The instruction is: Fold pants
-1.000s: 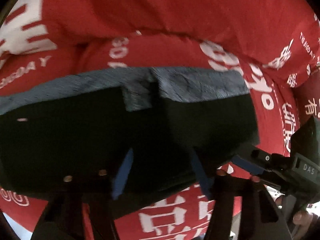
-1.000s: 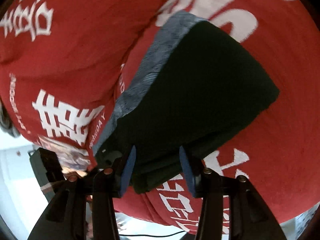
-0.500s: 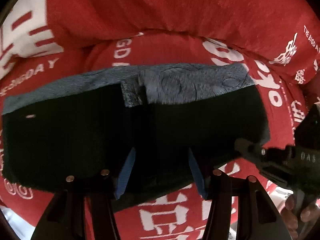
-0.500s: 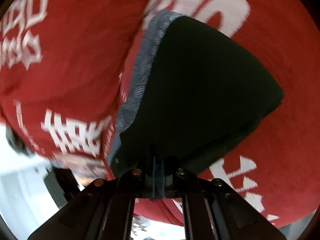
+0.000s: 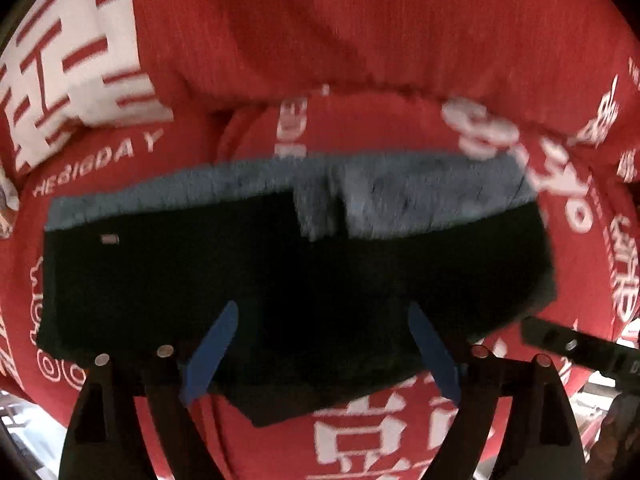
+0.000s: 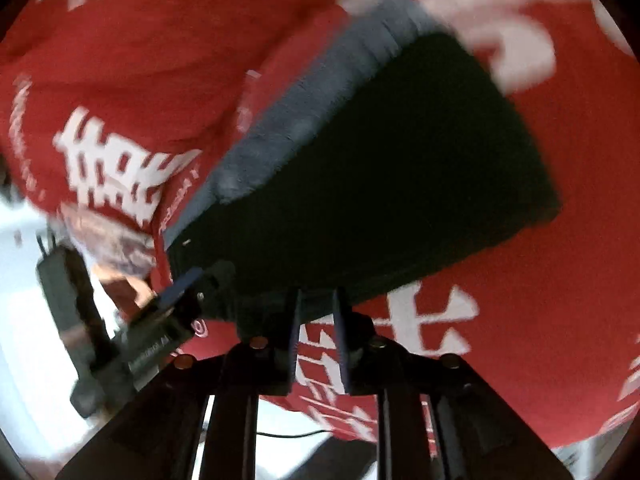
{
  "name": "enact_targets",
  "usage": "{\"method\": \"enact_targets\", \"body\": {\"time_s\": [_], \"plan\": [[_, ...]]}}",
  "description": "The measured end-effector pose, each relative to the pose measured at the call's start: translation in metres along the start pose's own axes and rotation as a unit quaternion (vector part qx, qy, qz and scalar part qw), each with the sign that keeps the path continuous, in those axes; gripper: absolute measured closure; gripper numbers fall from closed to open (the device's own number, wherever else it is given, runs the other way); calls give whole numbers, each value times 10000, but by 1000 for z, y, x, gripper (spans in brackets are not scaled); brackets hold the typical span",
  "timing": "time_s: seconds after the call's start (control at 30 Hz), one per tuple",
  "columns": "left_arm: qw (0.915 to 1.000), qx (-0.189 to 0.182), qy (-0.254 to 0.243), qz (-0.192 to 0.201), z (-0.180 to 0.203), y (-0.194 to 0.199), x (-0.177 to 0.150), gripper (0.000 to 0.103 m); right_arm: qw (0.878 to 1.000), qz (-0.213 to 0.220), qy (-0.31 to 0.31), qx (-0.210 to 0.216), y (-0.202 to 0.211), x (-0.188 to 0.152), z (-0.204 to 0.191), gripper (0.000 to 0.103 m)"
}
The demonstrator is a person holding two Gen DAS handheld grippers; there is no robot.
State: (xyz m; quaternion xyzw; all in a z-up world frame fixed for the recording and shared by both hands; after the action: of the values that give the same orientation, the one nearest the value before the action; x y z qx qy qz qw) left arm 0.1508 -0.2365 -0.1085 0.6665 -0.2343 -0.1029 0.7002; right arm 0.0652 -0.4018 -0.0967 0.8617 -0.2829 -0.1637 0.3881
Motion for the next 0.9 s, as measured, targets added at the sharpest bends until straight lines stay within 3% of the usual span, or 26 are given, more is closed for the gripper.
{"method": "enact_targets", "body": {"time_s": [0.1, 0.23, 0.37, 0.47, 0.53, 0.77, 0.9], "plan": [[9999, -96, -18, 123, 15, 2, 21, 15, 9967, 533, 408, -459, 29, 41, 3, 87], [9997, -64, -172, 165, 42, -14, 41, 15, 9943, 789, 216, -683, 28, 90, 22, 87], [9984, 541, -163, 46, 37, -49, 41, 15, 9923, 705, 343, -961, 6, 117, 35, 87], [9964, 731, 57, -420, 14, -72, 18, 15, 9924, 437, 209, -1129, -20, 115, 48, 88], [9974, 434, 376, -427, 0, -69, 6, 15, 9923, 509, 218, -1111, -22, 108, 42, 87], [9979, 403, 313, -403, -23, -52, -16, 14, 9914, -137, 999, -838, -79, 79, -22, 87], [9978, 396, 410, -340, -39, -40, -26, 15, 9915, -358, 999, -755, -114, 75, -46, 87]]}}
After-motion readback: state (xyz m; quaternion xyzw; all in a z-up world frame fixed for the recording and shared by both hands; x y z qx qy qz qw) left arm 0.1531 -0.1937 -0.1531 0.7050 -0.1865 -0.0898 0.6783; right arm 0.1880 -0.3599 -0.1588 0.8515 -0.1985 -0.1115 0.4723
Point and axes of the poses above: each gripper's, at about its wrist camera, not at the fingertips, and y roughly against the way its jaws point, z to its right, x to its top, the point moved 10 cm from there along -y, roughly the way its jaws point, and after that the axes turned 4 degrees about x, right-handed, at the moved point
